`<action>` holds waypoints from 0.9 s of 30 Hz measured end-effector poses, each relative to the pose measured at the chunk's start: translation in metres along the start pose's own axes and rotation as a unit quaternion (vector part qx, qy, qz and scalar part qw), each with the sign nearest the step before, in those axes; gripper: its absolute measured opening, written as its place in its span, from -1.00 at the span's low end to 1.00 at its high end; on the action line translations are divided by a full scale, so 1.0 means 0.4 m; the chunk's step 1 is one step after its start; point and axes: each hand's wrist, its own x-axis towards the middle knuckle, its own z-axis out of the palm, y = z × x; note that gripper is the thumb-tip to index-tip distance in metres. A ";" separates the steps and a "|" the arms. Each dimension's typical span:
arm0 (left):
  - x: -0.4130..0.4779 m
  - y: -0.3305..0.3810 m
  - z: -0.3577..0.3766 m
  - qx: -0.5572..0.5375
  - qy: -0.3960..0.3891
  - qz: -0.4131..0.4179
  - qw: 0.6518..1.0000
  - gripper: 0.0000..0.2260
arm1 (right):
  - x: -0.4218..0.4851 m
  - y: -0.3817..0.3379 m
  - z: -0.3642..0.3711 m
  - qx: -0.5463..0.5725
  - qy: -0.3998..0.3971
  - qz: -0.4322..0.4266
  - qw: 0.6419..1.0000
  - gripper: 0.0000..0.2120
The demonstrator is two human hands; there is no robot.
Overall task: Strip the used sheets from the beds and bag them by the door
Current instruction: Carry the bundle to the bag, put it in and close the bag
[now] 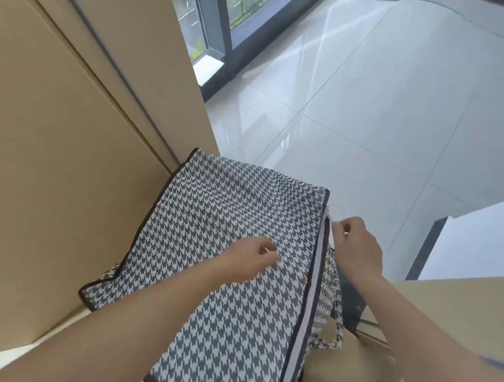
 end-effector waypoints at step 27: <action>0.052 -0.462 -0.419 0.022 0.244 -0.105 0.964 -0.73 | -0.436 -0.071 0.205 -0.011 0.164 0.381 0.910 -0.64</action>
